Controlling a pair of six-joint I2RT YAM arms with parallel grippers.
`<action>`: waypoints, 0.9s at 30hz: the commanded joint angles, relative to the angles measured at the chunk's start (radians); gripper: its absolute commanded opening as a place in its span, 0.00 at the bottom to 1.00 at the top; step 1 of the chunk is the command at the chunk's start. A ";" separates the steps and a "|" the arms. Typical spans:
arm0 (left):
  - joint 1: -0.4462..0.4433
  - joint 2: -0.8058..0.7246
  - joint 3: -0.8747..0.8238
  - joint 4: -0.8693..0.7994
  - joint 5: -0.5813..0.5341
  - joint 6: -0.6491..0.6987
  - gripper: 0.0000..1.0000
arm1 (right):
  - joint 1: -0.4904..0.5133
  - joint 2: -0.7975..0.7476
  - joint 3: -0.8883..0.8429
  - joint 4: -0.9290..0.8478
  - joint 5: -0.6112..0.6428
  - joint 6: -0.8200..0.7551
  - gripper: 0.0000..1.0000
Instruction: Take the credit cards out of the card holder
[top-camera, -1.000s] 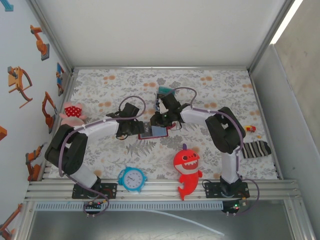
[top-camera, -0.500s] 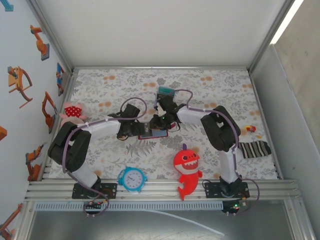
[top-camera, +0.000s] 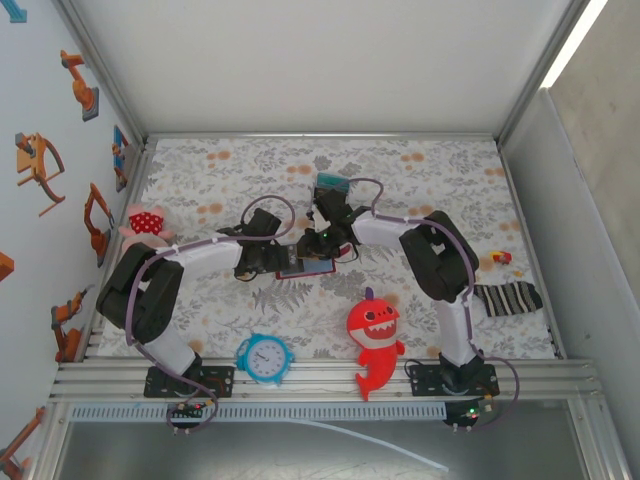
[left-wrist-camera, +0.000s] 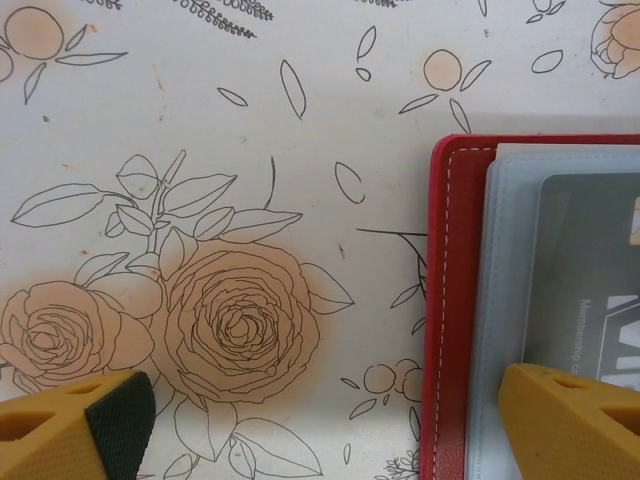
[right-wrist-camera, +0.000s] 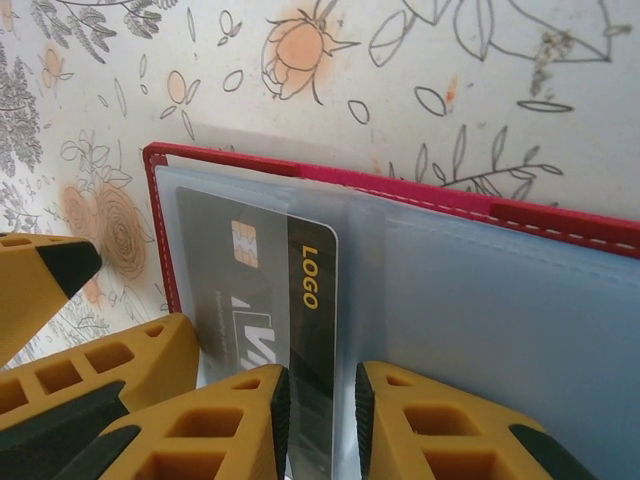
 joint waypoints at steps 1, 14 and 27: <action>-0.001 0.080 -0.044 -0.020 0.032 0.012 0.90 | 0.009 0.019 -0.005 0.062 -0.043 0.007 0.24; -0.006 0.077 -0.046 -0.023 0.031 0.007 0.90 | 0.005 0.023 -0.022 0.080 -0.042 0.002 0.22; -0.012 0.092 -0.035 -0.023 0.032 0.008 0.90 | -0.015 0.041 -0.120 0.252 -0.156 0.111 0.23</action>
